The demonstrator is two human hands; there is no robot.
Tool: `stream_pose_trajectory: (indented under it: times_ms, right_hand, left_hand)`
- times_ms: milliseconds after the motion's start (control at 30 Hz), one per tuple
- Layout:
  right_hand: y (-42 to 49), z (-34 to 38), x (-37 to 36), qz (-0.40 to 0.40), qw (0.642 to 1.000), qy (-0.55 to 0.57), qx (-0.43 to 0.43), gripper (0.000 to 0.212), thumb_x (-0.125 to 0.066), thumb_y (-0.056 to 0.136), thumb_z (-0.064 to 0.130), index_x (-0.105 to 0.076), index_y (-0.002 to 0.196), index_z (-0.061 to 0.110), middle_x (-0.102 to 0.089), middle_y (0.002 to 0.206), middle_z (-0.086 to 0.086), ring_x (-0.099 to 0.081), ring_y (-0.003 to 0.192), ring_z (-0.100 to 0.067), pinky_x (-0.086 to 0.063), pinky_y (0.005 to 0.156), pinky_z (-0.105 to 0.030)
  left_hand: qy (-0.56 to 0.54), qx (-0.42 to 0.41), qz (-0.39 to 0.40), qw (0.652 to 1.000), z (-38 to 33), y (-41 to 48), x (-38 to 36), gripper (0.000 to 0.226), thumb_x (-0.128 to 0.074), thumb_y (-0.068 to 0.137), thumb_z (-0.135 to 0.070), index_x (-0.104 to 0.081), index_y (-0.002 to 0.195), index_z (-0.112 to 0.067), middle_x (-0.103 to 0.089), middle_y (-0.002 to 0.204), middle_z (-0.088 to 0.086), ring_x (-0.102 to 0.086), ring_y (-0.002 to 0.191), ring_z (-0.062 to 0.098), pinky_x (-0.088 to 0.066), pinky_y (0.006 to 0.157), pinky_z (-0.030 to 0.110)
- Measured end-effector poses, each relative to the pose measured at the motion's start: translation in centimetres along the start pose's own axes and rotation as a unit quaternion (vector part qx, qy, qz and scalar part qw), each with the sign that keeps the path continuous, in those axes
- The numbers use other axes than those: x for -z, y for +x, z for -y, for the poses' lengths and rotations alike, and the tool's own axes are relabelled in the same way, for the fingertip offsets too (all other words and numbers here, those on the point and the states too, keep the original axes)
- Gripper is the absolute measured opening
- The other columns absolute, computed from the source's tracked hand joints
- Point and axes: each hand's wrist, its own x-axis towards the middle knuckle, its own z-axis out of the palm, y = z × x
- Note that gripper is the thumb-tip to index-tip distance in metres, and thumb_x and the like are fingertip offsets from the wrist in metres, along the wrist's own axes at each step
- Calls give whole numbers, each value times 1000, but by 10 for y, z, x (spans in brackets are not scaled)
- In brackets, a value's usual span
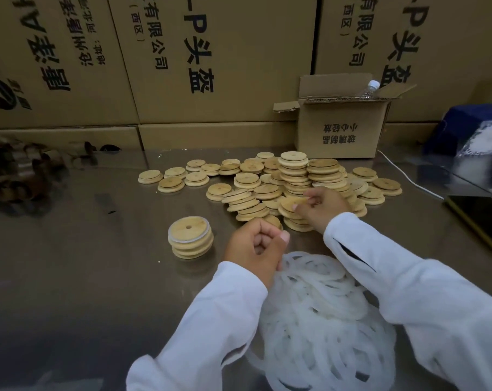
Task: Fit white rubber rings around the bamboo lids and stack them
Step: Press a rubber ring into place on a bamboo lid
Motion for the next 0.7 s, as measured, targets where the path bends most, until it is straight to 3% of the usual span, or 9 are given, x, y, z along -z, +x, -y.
stream_pose_trajectory:
  times_ms: [133, 267, 367, 467, 567, 700]
  right_hand:
    - [19, -3, -9, 15, 996, -88, 5, 61, -71, 77, 33, -48, 131, 15, -53, 131, -7, -49, 119, -25, -38, 91, -27]
    - [20, -8, -8, 8, 989, -145, 24, 60, -71, 74, 41, -50, 126, 19, -57, 126, -4, -53, 115, -24, -43, 94, -33]
    - [10, -5, 3, -20, 976, -214, 32, 61, -70, 71, 50, -52, 122, 22, -61, 117, -3, -56, 107, -24, -47, 85, -33]
    - [-9, 5, 18, -44, 994, -96, 43, 53, -73, 68, 48, -57, 112, 24, -62, 107, 1, -57, 98, -19, -45, 77, -28]
    - [-47, 15, 34, -30, 989, 18, 140, 47, -77, 62, 46, -57, 102, 31, -61, 99, 15, -56, 92, 0, -41, 70, -12]
    - [-98, 14, 41, -5, 964, 52, 262, 50, -79, 55, 43, -58, 99, 35, -62, 97, 22, -57, 94, 8, -42, 79, -3]
  left_hand:
    - [-3, -7, -15, 1000, 0, 2, 2, 18, -61, 86, -12, -55, 69, -16, -52, 48, -6, -50, 41, 3, -43, 49, 14]
    - [3, -10, -12, 1000, 2, 2, 2, 18, -61, 86, -13, -55, 69, -19, -54, 45, -8, -51, 44, 4, -45, 51, 16]
    - [2, -9, -19, 1000, 2, 2, 2, 19, -61, 86, -14, -55, 68, -21, -55, 46, -9, -52, 44, 4, -46, 50, 17]
    - [-23, -1, -41, 999, 1, 4, 4, 17, -60, 86, -13, -56, 70, -19, -56, 50, -6, -54, 42, 3, -44, 48, 15]
    - [-59, 38, -48, 996, 0, 7, 6, 7, -63, 84, -21, -57, 82, -19, -61, 60, -5, -58, 47, 5, -47, 54, 25]
    - [-155, 102, 21, 982, -6, 4, 8, 33, -63, 68, -49, -66, 79, -19, -67, 63, 0, -63, 55, 14, -49, 50, 23]
